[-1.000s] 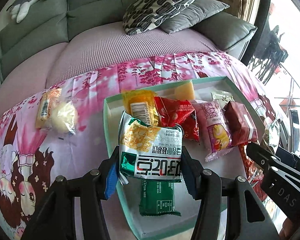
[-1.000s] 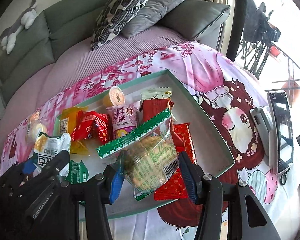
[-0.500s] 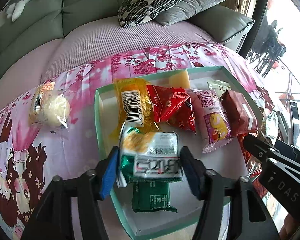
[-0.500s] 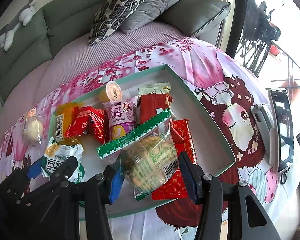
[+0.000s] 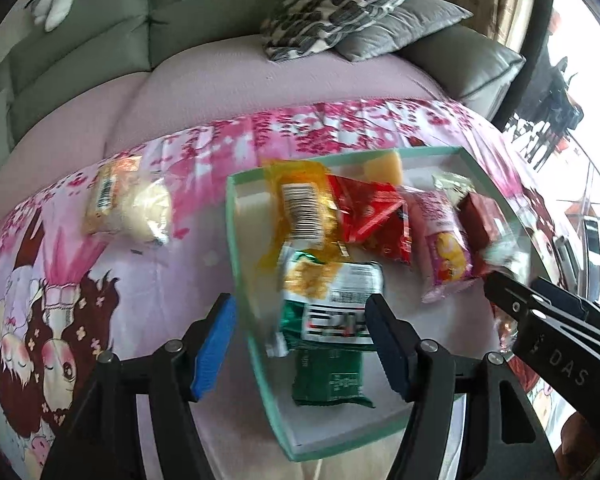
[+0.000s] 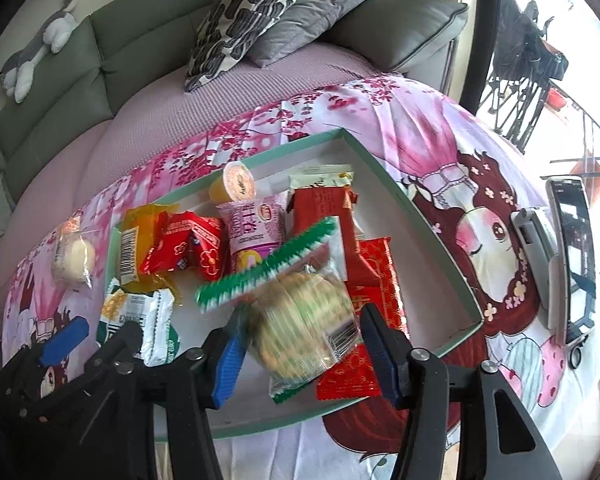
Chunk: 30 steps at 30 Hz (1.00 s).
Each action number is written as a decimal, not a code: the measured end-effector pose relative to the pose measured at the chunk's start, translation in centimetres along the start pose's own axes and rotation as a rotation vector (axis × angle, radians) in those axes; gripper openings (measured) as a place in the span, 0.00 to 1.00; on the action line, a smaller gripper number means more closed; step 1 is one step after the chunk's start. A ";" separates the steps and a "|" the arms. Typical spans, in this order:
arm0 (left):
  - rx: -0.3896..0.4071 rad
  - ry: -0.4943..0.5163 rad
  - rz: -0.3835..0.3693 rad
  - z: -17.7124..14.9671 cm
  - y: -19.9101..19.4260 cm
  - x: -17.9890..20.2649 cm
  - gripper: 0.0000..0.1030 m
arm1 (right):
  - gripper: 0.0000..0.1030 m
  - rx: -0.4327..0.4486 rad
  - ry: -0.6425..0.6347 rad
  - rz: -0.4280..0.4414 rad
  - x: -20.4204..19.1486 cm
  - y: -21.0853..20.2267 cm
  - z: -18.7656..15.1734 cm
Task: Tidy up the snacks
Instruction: 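Open both tools to release the packets in the tray, then move both open tools to the yellow cake packet and clear bun bag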
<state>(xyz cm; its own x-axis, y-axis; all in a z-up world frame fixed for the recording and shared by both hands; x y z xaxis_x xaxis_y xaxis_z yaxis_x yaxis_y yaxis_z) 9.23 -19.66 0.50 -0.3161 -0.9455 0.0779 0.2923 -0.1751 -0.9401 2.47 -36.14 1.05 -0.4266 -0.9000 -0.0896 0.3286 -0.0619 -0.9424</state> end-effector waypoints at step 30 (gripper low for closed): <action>-0.039 -0.247 0.136 -0.5 1.1 -9.4 0.90 | 1.00 0.054 -0.097 0.014 -3.1 -0.4 -0.2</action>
<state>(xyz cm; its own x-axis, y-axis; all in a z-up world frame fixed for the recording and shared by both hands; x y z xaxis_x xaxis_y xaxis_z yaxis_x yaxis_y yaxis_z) 12.09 -10.89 -1.46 -0.0453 -0.9987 0.0236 0.2802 -0.0354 -0.9593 3.52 -33.28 1.64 -0.3384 -0.9385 -0.0687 0.3799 -0.0695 -0.9224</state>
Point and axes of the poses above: each gripper's, at about its wrist camera, not at the fingertips, and y roughly the way its jaws point, x to its right, z to its top, the point moved 2 cm from there along y, roughly the way its jaws point, and after that the axes turned 12 degrees about -x, right-handed, at the moved point
